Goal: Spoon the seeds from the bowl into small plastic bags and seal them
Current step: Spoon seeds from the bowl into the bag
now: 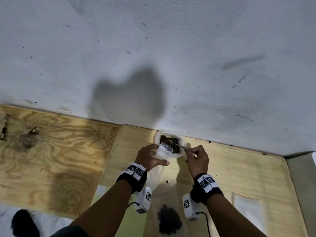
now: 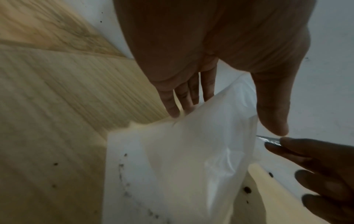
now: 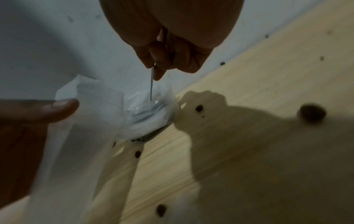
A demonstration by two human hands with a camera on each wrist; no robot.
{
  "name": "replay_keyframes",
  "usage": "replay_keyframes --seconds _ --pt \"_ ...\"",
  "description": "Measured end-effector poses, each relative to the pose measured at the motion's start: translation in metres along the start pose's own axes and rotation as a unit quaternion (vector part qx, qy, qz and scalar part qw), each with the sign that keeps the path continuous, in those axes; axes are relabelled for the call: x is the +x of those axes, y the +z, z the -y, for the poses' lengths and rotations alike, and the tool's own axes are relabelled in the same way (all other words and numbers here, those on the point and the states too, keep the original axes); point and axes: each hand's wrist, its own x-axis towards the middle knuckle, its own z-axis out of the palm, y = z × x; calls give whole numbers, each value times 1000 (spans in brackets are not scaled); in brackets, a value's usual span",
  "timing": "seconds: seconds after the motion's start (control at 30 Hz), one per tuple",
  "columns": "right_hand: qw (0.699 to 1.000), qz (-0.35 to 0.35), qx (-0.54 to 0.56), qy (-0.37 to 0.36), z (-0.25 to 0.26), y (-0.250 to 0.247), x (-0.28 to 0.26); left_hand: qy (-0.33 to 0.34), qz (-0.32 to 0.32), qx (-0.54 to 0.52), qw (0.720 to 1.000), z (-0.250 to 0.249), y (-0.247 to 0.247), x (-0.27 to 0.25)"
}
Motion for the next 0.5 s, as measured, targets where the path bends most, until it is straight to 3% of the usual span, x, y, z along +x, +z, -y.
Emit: replay_keyframes --seconds 0.17,0.3,0.5 --pt "992 31 53 108 -4 15 0 17 2 -1 1000 6 2 -5" --pt "979 17 113 170 -3 11 5 18 -8 0 1000 8 1 -6" --pt "970 12 155 187 5 -14 8 21 -26 3 999 9 2 -5"
